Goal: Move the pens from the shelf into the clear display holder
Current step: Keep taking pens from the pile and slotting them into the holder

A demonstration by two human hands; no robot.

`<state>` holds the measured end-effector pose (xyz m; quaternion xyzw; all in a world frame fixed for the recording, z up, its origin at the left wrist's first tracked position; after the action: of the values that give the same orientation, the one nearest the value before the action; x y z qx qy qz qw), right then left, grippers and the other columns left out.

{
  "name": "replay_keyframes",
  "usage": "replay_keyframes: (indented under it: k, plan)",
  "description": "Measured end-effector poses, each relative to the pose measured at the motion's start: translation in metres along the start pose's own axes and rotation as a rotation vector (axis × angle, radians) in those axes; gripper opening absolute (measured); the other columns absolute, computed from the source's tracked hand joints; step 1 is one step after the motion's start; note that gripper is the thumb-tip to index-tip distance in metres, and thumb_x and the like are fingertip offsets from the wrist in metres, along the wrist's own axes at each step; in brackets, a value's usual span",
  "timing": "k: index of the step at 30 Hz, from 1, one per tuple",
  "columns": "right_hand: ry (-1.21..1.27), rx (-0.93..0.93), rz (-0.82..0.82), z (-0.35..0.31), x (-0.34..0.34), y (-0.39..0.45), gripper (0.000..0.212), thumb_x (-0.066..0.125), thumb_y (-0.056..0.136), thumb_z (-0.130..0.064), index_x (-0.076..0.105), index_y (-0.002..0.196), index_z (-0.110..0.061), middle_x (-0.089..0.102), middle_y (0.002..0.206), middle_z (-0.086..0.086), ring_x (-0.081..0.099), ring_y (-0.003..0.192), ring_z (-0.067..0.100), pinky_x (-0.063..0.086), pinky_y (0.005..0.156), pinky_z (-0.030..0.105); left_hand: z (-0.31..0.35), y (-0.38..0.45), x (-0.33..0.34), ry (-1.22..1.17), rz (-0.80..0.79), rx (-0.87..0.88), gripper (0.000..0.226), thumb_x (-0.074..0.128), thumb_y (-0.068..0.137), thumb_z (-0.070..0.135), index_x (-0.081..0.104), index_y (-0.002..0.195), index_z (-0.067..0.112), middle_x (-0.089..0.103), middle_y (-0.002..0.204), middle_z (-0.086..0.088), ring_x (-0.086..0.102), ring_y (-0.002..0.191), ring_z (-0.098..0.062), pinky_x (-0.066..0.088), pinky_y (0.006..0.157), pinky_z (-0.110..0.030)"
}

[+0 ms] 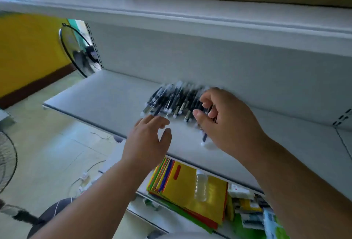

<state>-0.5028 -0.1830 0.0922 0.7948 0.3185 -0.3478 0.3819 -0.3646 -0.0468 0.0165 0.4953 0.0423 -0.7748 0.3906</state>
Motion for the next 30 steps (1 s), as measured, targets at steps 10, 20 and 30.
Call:
replay_keyframes:
  k: [10, 20, 30]
  plan:
    - [-0.033, 0.183, 0.166, -0.04, 0.06, 0.044, 0.023, 0.059, 0.086, -0.045, 0.054, 0.102, -0.029, 0.055, 0.093, -0.016, 0.053, 0.075, -0.003, 0.043, 0.062, 0.022, -0.088, 0.115, 0.002, -0.145, -0.063, 0.095, 0.019, 0.055, 0.093, 0.032, 0.065, 0.106, 0.023, 0.063, 0.102, 0.001, 0.061, 0.087, -0.026, 0.045, 0.076, -0.032]
    - [-0.062, 0.281, 0.204, -0.055, 0.078, 0.062, 0.026, 0.055, 0.085, -0.046, 0.057, 0.101, -0.027, 0.058, 0.092, -0.015, 0.055, 0.075, 0.001, 0.046, 0.064, 0.023, -0.114, 0.179, 0.03, 0.164, -0.357, 0.044, 0.042, 0.048, 0.094, 0.044, 0.058, 0.124, 0.017, 0.056, 0.125, -0.008, 0.048, 0.118, -0.032, 0.042, 0.098, -0.04]
    - [-0.074, 0.316, 0.242, -0.053, 0.079, 0.069, 0.018, 0.061, 0.087, -0.039, 0.059, 0.1, -0.026, 0.06, 0.091, -0.013, 0.057, 0.075, 0.002, 0.041, 0.062, 0.016, -0.109, 0.175, 0.02, 0.362, -0.396, 0.185, 0.037, 0.052, 0.088, 0.05, 0.051, 0.089, 0.013, 0.061, 0.097, -0.012, 0.055, 0.089, -0.032, 0.038, 0.069, -0.032]
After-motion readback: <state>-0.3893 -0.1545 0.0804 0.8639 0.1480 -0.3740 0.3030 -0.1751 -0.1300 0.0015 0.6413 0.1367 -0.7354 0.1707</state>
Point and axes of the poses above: each hand's wrist, its own y-axis towards the middle knuckle, its own x-axis out of the palm, z = x × y, the point moved 4 cm from there along y, towards the middle knuckle
